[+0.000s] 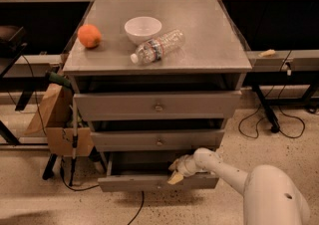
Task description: Close bottom drawer
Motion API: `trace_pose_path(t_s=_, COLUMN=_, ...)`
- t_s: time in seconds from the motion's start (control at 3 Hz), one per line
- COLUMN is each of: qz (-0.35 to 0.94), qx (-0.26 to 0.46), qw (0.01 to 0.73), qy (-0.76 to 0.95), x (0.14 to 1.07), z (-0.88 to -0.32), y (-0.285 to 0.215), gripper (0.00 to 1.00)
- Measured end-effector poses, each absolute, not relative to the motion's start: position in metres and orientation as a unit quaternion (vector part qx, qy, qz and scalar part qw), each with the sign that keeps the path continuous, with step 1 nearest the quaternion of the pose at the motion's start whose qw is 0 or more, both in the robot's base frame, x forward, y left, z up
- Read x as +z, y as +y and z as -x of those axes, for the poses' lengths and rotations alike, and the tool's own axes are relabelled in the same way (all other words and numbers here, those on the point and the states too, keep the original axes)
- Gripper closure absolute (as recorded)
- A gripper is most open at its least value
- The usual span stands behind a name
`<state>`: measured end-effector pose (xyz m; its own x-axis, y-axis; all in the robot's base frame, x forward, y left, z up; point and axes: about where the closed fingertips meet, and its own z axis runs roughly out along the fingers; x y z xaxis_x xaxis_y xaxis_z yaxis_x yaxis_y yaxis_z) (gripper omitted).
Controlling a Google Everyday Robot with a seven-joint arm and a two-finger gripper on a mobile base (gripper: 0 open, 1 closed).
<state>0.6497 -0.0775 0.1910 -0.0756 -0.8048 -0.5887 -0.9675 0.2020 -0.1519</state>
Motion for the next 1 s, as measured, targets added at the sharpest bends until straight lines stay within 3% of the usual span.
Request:
trace_pose_path(t_s=0.33, qz=0.616, qx=0.141, qw=0.288, qy=0.720, x=0.193, z=-0.646, y=-0.078, gripper=0.94)
trace_pose_path(t_s=1.0, qz=0.621, qx=0.124, qw=0.298, qy=0.714, x=0.206, z=-0.659, y=-0.071, gripper=1.00)
